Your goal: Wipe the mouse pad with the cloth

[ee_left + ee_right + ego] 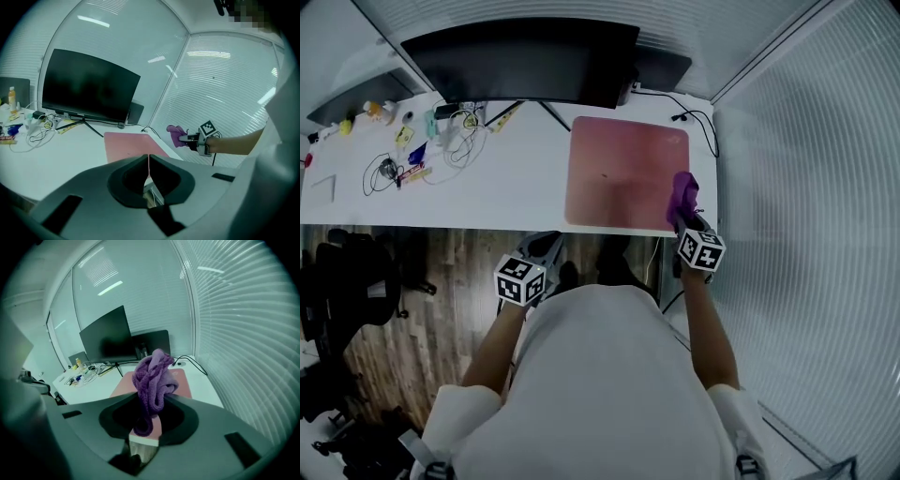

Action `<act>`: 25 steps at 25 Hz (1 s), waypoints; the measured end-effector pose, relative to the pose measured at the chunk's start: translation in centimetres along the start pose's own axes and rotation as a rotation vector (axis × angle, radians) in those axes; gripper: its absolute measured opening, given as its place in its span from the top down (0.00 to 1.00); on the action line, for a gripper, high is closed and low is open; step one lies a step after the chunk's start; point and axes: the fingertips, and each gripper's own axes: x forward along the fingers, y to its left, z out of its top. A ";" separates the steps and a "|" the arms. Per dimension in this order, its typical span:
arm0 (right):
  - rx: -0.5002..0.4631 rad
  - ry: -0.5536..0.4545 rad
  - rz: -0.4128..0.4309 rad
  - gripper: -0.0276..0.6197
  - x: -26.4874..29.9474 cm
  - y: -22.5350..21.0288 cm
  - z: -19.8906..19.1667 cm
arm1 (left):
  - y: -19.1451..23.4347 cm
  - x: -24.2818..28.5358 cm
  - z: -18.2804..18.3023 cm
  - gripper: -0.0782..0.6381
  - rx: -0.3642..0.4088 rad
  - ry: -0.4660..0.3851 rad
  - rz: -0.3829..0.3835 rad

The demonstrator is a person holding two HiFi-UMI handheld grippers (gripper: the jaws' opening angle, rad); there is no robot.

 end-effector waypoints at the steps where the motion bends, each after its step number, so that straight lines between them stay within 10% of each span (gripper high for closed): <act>1: 0.015 -0.013 -0.001 0.78 -1.2 0.5 -0.3 | 0.1 -0.4 -0.2 0.86 0.013 0.002 -0.010; 16: -0.013 -0.137 0.051 0.78 -12.3 4.7 -1.0 | -5.9 -2.7 2.0 0.86 0.072 -0.028 -0.159; 25: -0.052 -0.192 0.120 0.78 -15.2 3.7 0.7 | -8.6 -2.5 3.5 0.86 0.060 -0.108 -0.093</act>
